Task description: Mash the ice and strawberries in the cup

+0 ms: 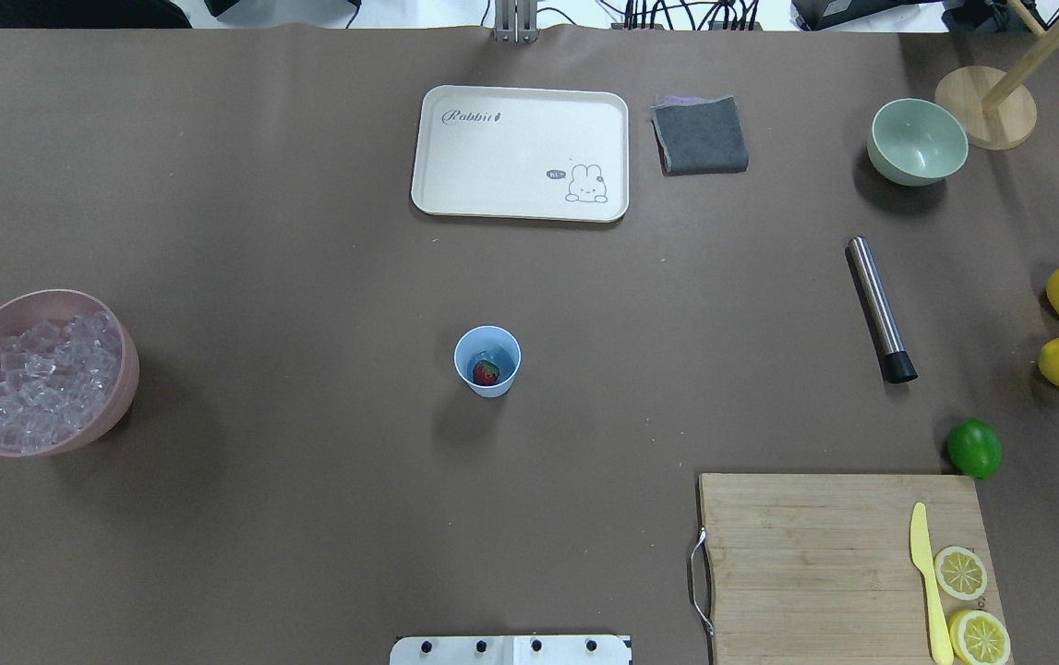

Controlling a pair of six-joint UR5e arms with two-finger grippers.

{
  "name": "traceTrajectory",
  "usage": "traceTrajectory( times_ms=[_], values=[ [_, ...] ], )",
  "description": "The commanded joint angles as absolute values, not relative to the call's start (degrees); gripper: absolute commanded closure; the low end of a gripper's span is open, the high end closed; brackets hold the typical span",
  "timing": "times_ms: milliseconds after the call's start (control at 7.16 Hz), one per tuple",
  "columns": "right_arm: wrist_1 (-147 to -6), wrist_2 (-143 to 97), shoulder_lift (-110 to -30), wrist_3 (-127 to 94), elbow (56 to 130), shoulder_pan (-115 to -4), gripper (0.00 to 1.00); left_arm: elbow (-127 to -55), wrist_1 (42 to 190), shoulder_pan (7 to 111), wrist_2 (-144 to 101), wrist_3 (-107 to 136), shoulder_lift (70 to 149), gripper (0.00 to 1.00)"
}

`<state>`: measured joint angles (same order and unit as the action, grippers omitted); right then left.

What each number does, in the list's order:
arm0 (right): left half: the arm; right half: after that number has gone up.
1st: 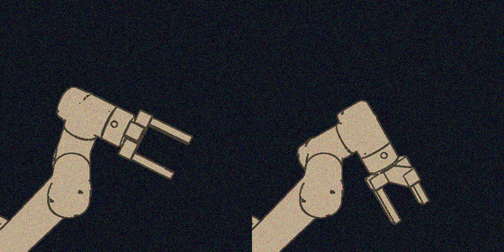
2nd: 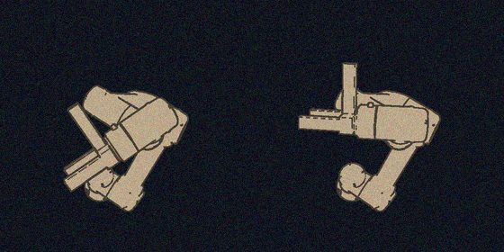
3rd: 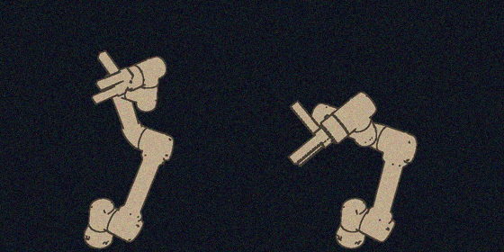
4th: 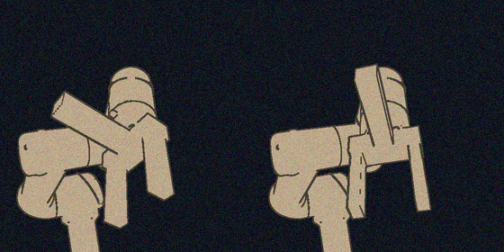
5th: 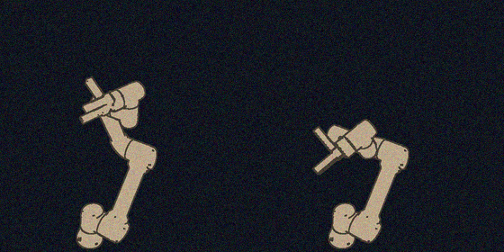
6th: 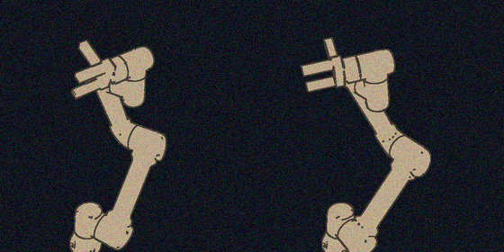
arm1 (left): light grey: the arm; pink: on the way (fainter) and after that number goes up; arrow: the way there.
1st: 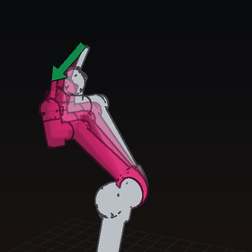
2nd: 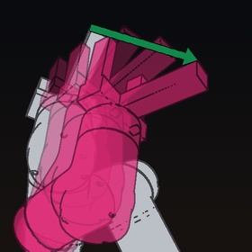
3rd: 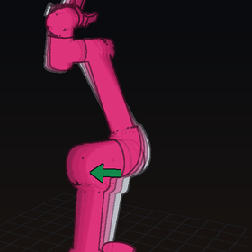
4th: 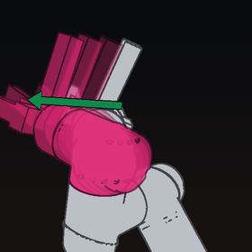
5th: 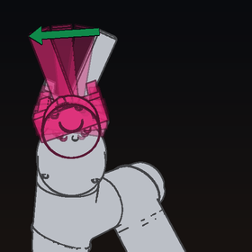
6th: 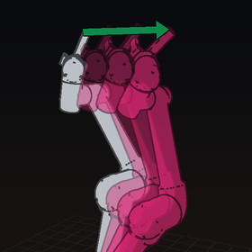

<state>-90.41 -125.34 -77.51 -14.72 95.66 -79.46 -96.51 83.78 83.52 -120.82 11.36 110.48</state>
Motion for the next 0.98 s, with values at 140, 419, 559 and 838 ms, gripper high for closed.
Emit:
traceTrajectory(
  times_ms=[140,419,559,838],
  values=[
    [-92.5,-123.5,-76.2,-12.3,95.9,-78.7,0.00,-96.3,83.8,84.2,-121.8,13.3,109.9,0.03],
    [-92.6,-125.1,-77.1,-12.3,95.9,-78.6,0.00,-95.5,83.8,84.0,-122.0,13.3,109.9,0.03],
    [-91.9,-125.5,-78.5,-12.3,95.9,-78.6,0.00,-94.2,83.8,84.0,-122.1,13.3,109.3,0.03],
    [-91.9,-125.9,-79.0,-12.6,95.8,-78.5,0.00,-84.6,93.3,84.0,-122.0,12.8,109.3,0.02]
  ],
)
